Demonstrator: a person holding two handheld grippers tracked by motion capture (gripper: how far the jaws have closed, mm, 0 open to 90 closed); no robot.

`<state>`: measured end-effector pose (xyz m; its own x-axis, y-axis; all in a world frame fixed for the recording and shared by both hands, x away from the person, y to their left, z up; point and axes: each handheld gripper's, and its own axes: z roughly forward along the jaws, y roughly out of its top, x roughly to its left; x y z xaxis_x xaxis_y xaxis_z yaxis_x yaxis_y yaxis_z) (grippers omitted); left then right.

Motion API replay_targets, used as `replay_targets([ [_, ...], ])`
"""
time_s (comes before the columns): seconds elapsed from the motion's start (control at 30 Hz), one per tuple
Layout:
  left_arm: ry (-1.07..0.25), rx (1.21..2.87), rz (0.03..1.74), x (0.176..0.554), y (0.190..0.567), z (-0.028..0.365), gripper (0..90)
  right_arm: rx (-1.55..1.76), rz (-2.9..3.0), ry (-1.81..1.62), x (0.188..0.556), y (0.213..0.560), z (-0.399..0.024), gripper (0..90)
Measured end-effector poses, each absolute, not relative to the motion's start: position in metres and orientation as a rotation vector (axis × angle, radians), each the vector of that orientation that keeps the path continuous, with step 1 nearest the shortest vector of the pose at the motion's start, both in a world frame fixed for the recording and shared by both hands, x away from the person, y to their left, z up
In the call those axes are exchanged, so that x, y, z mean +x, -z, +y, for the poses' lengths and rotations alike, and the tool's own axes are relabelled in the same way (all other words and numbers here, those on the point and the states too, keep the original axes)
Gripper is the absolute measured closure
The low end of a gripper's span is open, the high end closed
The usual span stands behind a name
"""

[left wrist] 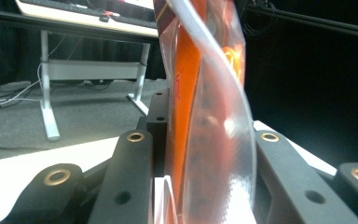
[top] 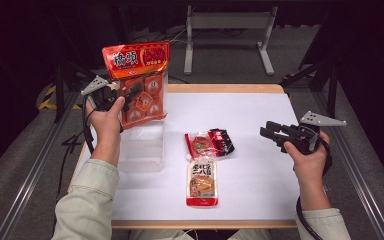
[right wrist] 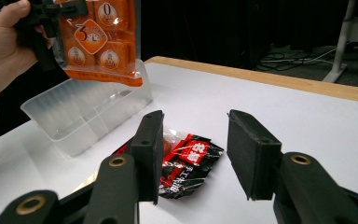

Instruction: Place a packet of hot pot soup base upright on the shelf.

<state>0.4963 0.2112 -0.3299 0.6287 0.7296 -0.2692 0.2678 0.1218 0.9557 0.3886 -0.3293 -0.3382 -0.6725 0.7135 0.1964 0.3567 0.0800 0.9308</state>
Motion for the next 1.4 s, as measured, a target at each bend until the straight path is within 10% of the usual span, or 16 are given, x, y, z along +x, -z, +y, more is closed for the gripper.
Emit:
replay_targets([
  [1.4, -0.421, 1.491, 0.996, 0.502, 0.361, 0.199, 70.3, 1.019, 2.067, -1.658, 0.387, 0.337, -0.326, 55.3],
])
